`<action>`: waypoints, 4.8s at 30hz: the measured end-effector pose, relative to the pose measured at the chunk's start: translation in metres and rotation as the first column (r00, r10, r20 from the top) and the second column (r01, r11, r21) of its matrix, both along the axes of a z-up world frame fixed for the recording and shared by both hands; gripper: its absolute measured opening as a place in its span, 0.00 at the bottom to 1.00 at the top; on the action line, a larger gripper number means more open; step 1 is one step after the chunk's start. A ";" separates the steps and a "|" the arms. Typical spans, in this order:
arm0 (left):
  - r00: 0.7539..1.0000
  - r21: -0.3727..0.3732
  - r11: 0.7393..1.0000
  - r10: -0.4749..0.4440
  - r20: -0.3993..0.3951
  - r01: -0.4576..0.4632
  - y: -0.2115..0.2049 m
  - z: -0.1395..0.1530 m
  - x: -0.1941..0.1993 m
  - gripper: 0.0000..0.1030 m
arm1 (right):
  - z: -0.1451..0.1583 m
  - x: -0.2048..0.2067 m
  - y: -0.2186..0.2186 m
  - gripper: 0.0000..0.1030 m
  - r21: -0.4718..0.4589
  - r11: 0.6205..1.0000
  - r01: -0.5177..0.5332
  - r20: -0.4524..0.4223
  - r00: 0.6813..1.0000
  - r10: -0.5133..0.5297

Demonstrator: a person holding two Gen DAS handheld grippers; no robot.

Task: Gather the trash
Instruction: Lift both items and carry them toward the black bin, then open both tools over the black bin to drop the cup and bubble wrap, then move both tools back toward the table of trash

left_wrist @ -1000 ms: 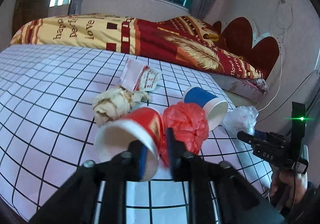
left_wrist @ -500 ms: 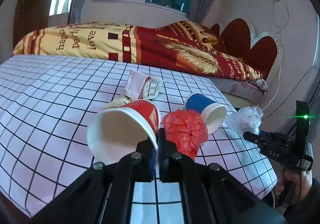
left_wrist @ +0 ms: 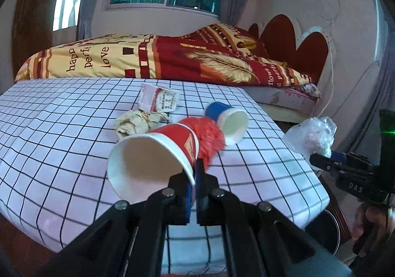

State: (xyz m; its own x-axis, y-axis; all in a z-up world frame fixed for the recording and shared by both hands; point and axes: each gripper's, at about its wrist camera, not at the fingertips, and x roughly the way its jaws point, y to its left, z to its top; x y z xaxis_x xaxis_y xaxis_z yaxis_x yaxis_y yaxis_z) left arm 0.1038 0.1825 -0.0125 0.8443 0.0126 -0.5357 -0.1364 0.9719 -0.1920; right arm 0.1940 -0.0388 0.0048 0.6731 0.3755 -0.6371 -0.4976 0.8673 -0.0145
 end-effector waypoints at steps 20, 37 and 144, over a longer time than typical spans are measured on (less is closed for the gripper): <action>0.981 0.058 0.980 -0.192 -0.010 0.193 -0.097 0.003 -0.021 0.02 | 0.007 -0.078 -0.079 0.38 0.036 0.995 0.096 0.018 0.995 -0.097; 0.913 0.072 0.910 -0.405 -0.041 0.407 -0.199 -0.007 -0.007 0.02 | -0.015 -0.091 -0.176 0.38 0.034 0.957 0.288 -0.040 0.957 -0.287; 0.940 0.045 0.952 -0.290 -0.179 0.302 -0.203 -0.052 -0.039 0.96 | -0.069 -0.097 -0.213 1.00 -0.095 0.904 0.416 -0.068 0.904 -0.423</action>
